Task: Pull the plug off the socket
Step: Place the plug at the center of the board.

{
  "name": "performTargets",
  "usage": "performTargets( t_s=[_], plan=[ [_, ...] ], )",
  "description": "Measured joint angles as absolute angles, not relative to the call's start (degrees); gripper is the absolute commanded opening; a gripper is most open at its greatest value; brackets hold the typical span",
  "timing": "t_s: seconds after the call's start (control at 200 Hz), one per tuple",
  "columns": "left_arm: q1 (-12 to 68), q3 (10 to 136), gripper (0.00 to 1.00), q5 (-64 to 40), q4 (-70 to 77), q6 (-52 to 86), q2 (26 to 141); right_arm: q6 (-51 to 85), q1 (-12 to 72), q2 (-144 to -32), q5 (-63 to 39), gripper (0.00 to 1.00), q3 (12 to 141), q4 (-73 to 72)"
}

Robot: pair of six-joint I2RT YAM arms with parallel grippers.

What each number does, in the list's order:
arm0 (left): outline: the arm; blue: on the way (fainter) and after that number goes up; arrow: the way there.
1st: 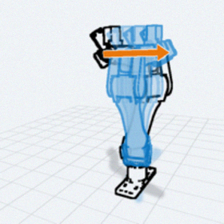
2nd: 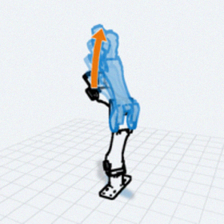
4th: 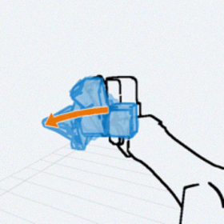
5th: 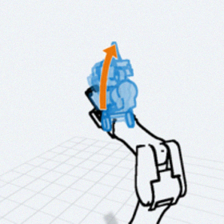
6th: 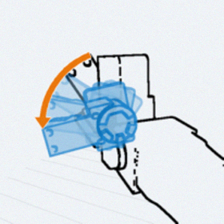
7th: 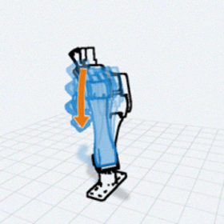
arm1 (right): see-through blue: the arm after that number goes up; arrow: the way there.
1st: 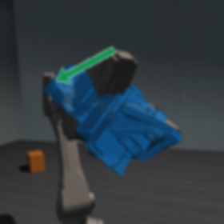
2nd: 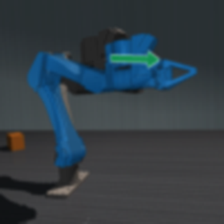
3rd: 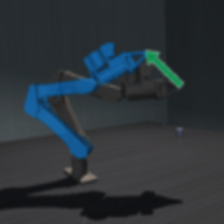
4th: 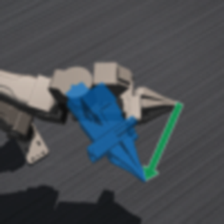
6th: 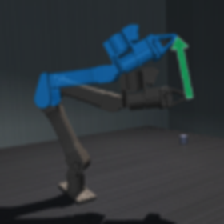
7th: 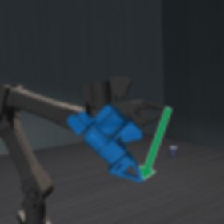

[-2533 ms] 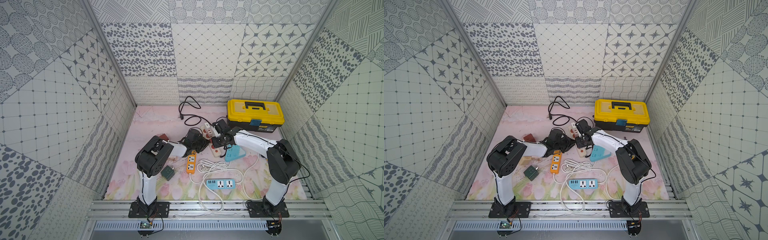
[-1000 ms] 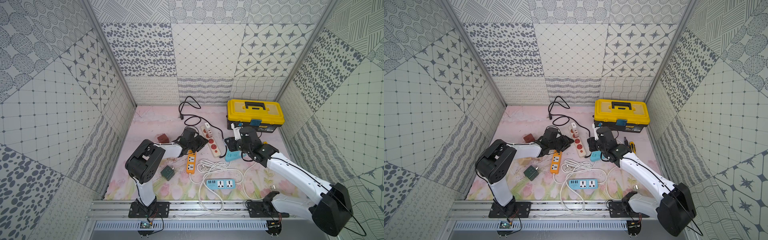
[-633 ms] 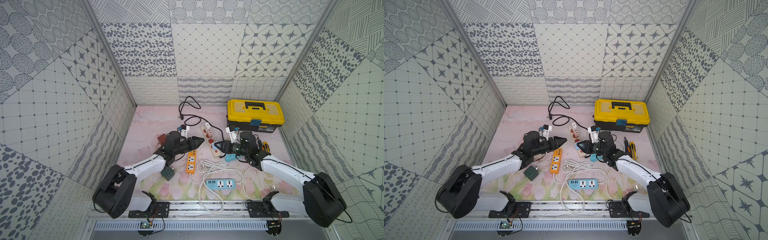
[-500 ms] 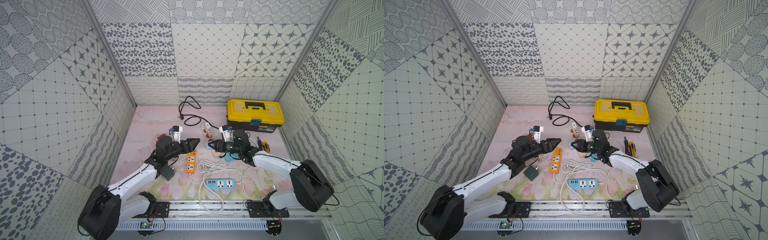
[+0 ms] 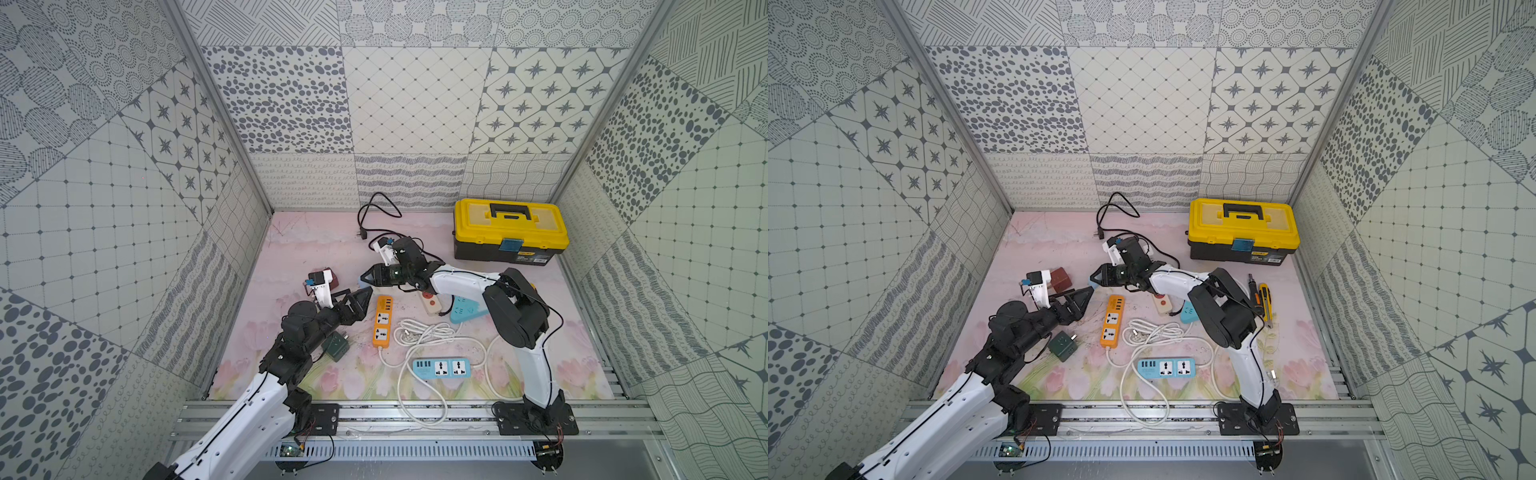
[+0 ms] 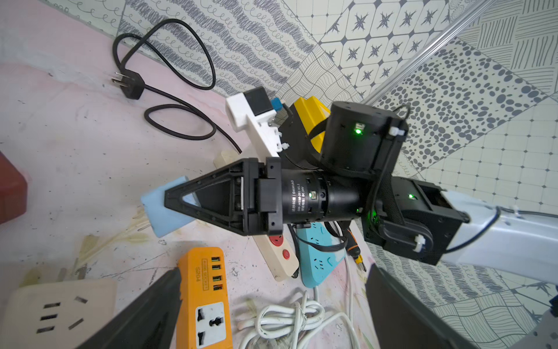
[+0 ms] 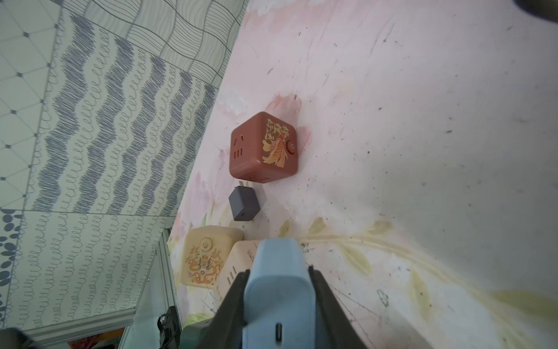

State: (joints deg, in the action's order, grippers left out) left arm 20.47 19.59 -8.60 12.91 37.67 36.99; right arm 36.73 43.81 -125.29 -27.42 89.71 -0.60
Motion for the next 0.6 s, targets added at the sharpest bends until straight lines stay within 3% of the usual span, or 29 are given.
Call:
performTargets(
  t_s=[0.315, 0.495, 0.6],
  plan=[
    [20.4, 18.5, 1.00, -7.2, 10.9, 37.4, 35.5, 35.0, 45.0, -137.1, -26.2, 0.41, 106.8, 11.7],
    [20.4, 18.1, 1.00, -7.1, 10.9, 38.0, 35.3, 33.8, 45.0, -138.8, -25.3, 0.67, 110.6, 16.5],
    [20.4, 17.6, 1.00, -7.4, 11.3, 39.0, 35.1, 31.3, 45.1, -138.2, -23.4, 0.77, 110.9, 18.7]
  ],
)
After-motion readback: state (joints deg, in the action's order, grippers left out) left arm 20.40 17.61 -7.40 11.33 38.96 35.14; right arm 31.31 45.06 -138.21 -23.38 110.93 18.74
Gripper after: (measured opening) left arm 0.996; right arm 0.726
